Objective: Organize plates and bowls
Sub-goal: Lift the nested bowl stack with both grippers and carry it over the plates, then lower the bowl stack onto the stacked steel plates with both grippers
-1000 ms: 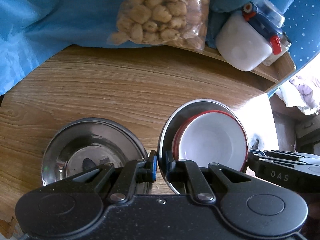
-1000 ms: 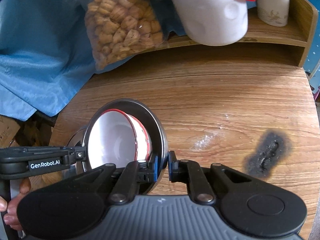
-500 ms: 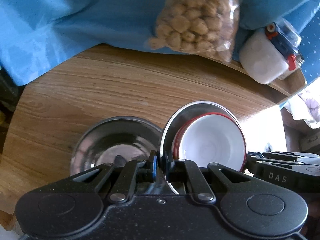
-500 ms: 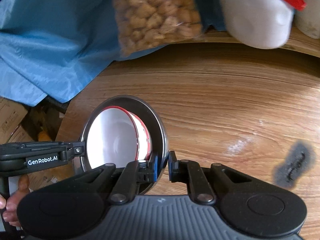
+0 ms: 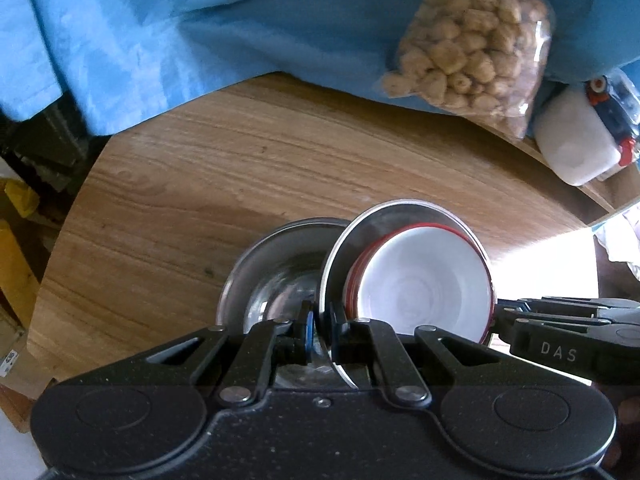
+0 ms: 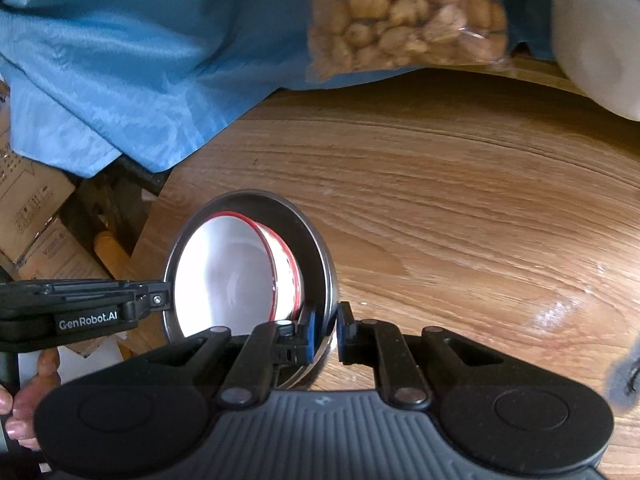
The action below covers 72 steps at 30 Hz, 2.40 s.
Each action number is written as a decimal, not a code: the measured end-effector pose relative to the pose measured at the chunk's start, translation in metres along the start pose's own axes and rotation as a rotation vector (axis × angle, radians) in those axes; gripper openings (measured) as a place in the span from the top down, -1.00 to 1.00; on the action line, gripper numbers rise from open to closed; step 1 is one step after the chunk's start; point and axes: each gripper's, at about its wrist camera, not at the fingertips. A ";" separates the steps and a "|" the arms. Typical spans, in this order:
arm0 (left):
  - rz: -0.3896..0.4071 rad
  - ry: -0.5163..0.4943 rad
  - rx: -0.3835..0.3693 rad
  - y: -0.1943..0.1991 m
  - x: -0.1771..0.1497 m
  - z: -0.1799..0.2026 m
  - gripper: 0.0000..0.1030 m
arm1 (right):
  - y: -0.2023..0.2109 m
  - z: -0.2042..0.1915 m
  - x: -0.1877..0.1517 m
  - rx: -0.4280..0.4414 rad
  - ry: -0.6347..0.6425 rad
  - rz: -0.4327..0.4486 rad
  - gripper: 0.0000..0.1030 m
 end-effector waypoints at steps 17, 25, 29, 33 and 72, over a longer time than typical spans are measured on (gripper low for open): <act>-0.036 0.036 0.007 -0.001 0.003 -0.032 0.89 | -0.020 -0.026 0.006 0.001 0.042 -0.061 0.77; -0.042 0.037 0.004 -0.002 0.006 -0.035 0.89 | -0.021 -0.025 0.006 -0.001 0.045 -0.067 0.77; -0.048 0.034 0.002 -0.004 0.006 -0.035 0.89 | -0.022 -0.024 0.006 -0.005 0.043 -0.071 0.77; -0.051 0.031 0.003 -0.005 0.006 -0.034 0.89 | -0.025 -0.025 0.006 -0.007 0.042 -0.076 0.77; -0.081 0.044 0.045 -0.013 0.007 -0.035 0.88 | -0.032 -0.029 0.007 -0.006 0.067 -0.085 0.75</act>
Point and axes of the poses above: each gripper's, at about its wrist camera, not at the fingertips, and y roughly against the way its jaws point, z to its right, x to its top, and after that the axes turned 13 degrees about -x, right-handed
